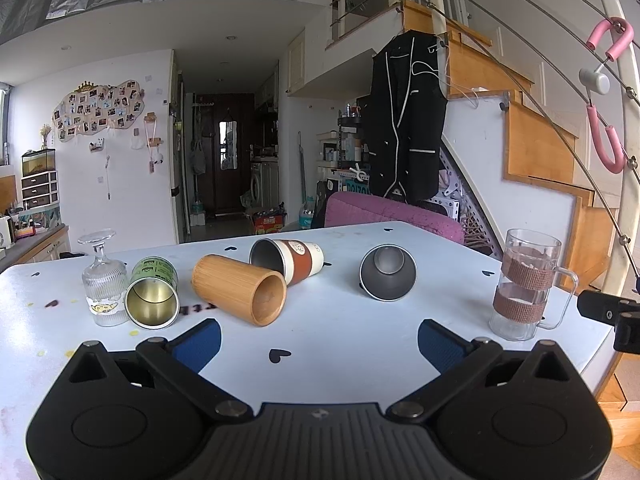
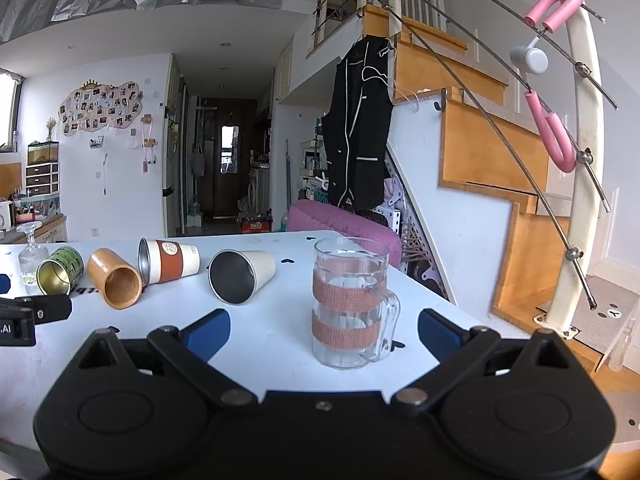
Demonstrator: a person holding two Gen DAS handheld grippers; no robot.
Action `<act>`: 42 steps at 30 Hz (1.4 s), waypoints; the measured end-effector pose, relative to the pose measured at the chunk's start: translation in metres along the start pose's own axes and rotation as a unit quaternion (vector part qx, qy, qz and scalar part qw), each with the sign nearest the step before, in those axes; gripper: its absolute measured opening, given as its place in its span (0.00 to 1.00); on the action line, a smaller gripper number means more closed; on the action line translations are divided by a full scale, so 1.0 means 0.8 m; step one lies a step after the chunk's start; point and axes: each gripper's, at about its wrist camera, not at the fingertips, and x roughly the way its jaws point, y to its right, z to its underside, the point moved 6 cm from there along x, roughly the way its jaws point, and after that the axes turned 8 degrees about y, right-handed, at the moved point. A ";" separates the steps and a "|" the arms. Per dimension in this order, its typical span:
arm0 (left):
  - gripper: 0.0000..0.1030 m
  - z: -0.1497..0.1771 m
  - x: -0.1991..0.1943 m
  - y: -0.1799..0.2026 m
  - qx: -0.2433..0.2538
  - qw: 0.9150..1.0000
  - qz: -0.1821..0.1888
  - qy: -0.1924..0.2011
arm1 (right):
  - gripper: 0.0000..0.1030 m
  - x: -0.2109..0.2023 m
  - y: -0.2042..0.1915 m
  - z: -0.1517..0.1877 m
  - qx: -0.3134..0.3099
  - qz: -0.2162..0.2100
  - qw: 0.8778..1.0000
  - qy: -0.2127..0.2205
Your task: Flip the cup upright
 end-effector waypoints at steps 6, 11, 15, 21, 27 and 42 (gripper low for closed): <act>1.00 0.000 0.000 0.000 -0.001 1.000 0.000 0.000 | 0.98 0.000 0.000 0.000 0.000 0.000 1.000 0.000; 1.00 0.001 0.000 0.000 0.000 1.000 0.000 -0.001 | 0.98 0.001 0.001 0.000 0.000 0.000 1.000 -0.001; 1.00 0.000 0.000 0.000 0.000 1.000 0.000 -0.001 | 0.98 0.001 0.001 0.000 0.000 0.000 1.000 0.000; 1.00 0.001 0.001 -0.001 -0.002 1.000 -0.001 -0.001 | 0.98 0.001 0.001 0.000 -0.001 0.001 1.000 0.000; 1.00 0.001 0.001 -0.001 -0.001 1.000 -0.001 -0.001 | 0.98 0.001 0.001 0.000 0.000 0.000 1.000 0.000; 1.00 0.001 0.001 -0.001 -0.001 1.000 -0.001 -0.001 | 0.98 0.001 0.005 -0.001 -0.001 0.003 1.000 -0.001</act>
